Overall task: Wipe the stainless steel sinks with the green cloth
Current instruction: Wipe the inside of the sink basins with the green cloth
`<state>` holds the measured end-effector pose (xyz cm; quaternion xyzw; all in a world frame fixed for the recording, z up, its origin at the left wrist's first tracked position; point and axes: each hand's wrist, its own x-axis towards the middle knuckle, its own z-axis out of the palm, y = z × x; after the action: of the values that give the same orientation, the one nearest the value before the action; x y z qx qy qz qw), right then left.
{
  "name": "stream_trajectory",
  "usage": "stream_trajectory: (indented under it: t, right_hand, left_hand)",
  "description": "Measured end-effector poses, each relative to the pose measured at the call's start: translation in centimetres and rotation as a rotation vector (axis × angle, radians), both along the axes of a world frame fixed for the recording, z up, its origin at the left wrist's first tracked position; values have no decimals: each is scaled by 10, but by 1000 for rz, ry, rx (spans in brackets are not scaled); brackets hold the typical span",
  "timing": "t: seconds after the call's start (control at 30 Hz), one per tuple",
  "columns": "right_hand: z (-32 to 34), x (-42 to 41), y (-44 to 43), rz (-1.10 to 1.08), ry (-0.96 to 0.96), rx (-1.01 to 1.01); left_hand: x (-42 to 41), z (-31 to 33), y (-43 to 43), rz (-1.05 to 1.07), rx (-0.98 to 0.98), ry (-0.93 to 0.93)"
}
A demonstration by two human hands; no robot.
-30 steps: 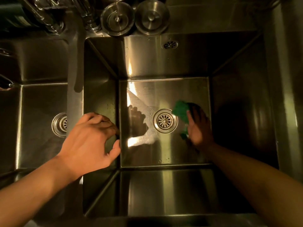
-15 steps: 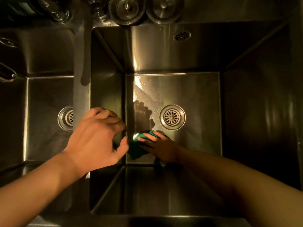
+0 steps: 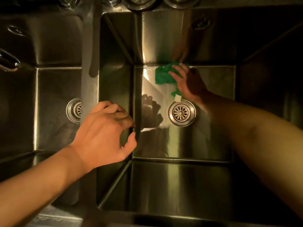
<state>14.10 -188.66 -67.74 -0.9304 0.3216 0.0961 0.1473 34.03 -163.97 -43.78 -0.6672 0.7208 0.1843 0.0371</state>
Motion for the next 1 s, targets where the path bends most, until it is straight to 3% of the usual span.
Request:
stream_trajectory:
  t: [0.1, 0.23, 0.47, 0.57, 0.7, 0.9, 1.0]
  right_hand:
    - [-6, -59, -11, -120, 78, -87]
    - [-18, -123, 6, -597, 64, -162]
    - [-13, -149, 89, -658, 232, 7]
    - [-7, -174, 134, -503, 264, 45]
    - [-6, -196, 173, -122, 354, 124]
    - [-14, -179, 162, 724, 142, 17]
    - [-20, -142, 179, 939, 55, -7]
  left_hand:
    - [0, 1, -1, -2, 4, -3]
    - [-1, 2, -1, -5, 0, -15]
    - [0, 1, 0, 6, 6, -15]
    - [0, 1, 0, 9, 18, -16]
    - [1, 1, 0, 13, 17, -6]
    - [1, -2, 1, 8, 16, -3]
    - [2, -3, 1, 9, 10, 1]
